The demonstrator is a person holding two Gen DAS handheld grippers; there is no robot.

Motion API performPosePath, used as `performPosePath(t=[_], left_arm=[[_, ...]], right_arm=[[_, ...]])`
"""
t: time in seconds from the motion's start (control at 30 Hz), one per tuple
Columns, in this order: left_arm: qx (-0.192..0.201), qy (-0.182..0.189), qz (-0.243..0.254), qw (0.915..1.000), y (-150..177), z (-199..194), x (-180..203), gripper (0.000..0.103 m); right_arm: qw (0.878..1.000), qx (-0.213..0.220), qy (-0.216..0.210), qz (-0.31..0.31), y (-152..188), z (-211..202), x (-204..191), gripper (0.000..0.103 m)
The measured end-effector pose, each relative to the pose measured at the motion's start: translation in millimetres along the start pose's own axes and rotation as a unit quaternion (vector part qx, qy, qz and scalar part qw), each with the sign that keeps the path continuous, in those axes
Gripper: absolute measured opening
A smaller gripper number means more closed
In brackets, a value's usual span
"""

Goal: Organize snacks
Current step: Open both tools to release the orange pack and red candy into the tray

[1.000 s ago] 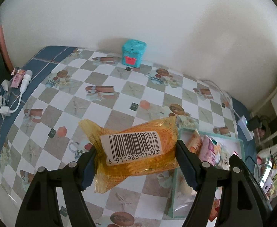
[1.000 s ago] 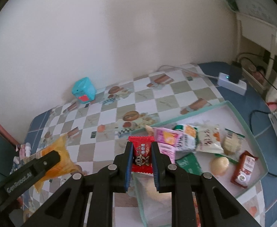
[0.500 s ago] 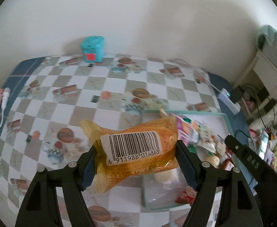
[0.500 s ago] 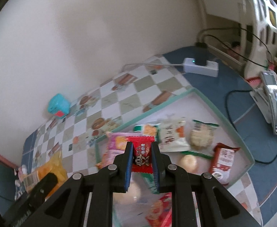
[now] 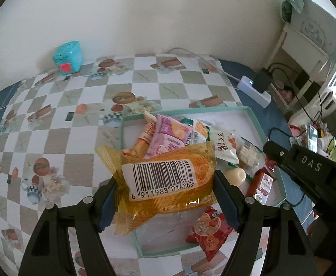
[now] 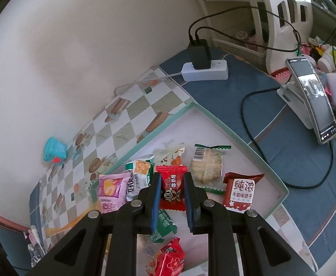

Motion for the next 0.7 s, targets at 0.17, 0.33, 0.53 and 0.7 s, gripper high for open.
performPosePath(t=[0.17, 0.33, 0.53, 0.7], left_arm=[[-0.015, 0.007, 0.007, 0.9998, 2, 12, 6, 0.078], [-0.025, 0.009, 0.012, 0.9996, 4, 19, 9, 0.078], [-0.032, 0.008, 0.013, 0.9994, 6, 21, 9, 0.078], [-0.030, 0.008, 0.012, 0.9995, 5, 19, 8, 0.080]], right_arm=[[1.000, -0.015, 0.001, -0.006, 3, 8, -2, 0.020], [1.000, -0.026, 0.002, -0.014, 7, 15, -5, 0.020], [0.999, -0.032, 0.003, -0.017, 8, 17, -6, 0.021], [0.999, -0.037, 0.003, -0.018, 8, 19, -7, 0.022]])
Point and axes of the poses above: each gripper's, at about its wrist camera, not at the fingertips, and z roughly the way its jaws point, x to its right, y to its underside, the point moved 3 cm from there along z, roughly the way its jaws point, and after that the axes turned 5 degrees about y, right-handed, at the moved point
